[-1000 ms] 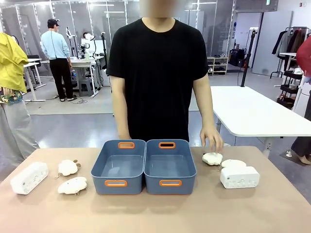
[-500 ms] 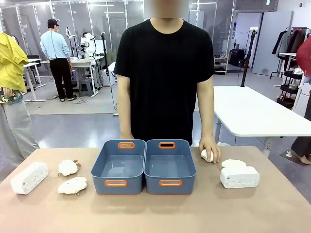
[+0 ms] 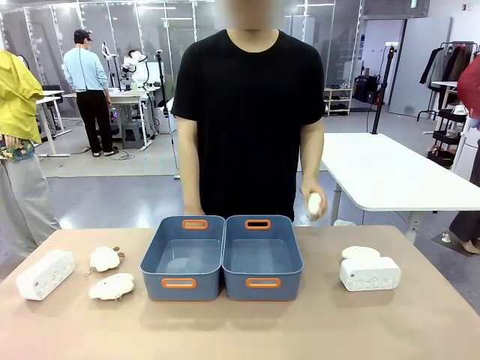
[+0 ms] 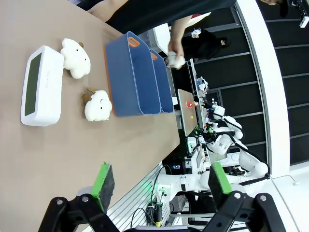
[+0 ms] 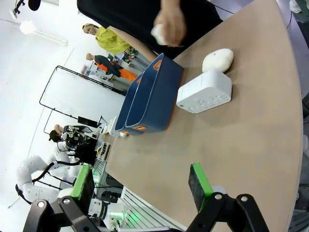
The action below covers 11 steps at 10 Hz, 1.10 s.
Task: Sort the digital clocks into the basket.
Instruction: Pick up the Digital clock from the table and place it into the empty Plastic storage basket.
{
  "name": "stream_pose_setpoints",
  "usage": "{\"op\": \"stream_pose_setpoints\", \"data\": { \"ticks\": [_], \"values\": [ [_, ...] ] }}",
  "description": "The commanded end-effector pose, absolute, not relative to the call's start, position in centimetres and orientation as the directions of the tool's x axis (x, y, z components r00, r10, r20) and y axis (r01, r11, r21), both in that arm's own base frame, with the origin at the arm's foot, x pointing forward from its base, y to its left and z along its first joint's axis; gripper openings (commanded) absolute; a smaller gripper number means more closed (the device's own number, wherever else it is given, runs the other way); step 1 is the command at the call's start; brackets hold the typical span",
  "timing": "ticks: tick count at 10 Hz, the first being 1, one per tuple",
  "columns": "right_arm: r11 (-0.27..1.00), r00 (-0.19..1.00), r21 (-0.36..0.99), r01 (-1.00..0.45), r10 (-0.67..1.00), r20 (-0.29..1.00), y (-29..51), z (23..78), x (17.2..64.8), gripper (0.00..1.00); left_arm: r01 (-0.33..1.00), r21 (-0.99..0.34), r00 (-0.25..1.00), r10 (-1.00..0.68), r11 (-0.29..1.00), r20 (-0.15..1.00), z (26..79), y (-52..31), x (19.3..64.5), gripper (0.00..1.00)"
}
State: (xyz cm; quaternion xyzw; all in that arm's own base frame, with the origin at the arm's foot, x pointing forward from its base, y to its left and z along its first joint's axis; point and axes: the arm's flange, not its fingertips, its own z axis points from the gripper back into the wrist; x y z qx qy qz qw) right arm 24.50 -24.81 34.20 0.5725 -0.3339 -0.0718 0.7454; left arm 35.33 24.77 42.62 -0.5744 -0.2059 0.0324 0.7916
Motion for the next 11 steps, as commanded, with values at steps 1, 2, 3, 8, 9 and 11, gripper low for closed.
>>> {"op": "stream_pose_setpoints", "data": {
  "ticks": [1, 2, 3, 8, 9, 11],
  "values": [
    [0.331, 0.766, 0.9, -0.285, -0.485, 0.421, -24.8, 34.3, 24.4, 1.0, 0.203, -0.924, 0.911, 0.284, 0.325, 0.3, 42.7, 24.9, 35.4, 1.0],
    [0.331, 0.766, 0.9, -0.285, -0.485, 0.421, -24.8, 34.3, 24.4, 1.0, 0.203, -0.924, 0.911, 0.284, 0.325, 0.3, 42.7, 24.9, 35.4, 1.0],
    [0.331, 0.766, 0.9, -0.285, -0.485, 0.421, -24.8, 34.3, 24.4, 1.0, 0.203, -0.924, 0.911, 0.284, 0.325, 0.3, 42.7, 24.9, 35.4, 1.0],
    [0.331, 0.766, 0.9, -0.285, -0.485, 0.421, -24.8, 34.3, 24.4, 1.0, 0.217, -0.434, 0.931, -0.052, 0.874, 0.361, 50.1, 20.1, 37.6, 1.0],
    [0.331, 0.766, 0.9, -0.285, -0.485, 0.421, -24.8, 34.3, 24.4, 1.0, 0.261, -0.235, 0.931, -0.18, 0.936, 0.317, 51.4, 17.7, 38.5, 1.0],
    [0.331, 0.766, 0.9, -0.285, -0.485, 0.421, -24.8, 34.3, 24.4, 1.0, 0.392, 0.171, 0.881, -0.422, 0.904, 0.214, 52.8, 12.9, 40.4, 1.0]
  ]
}}
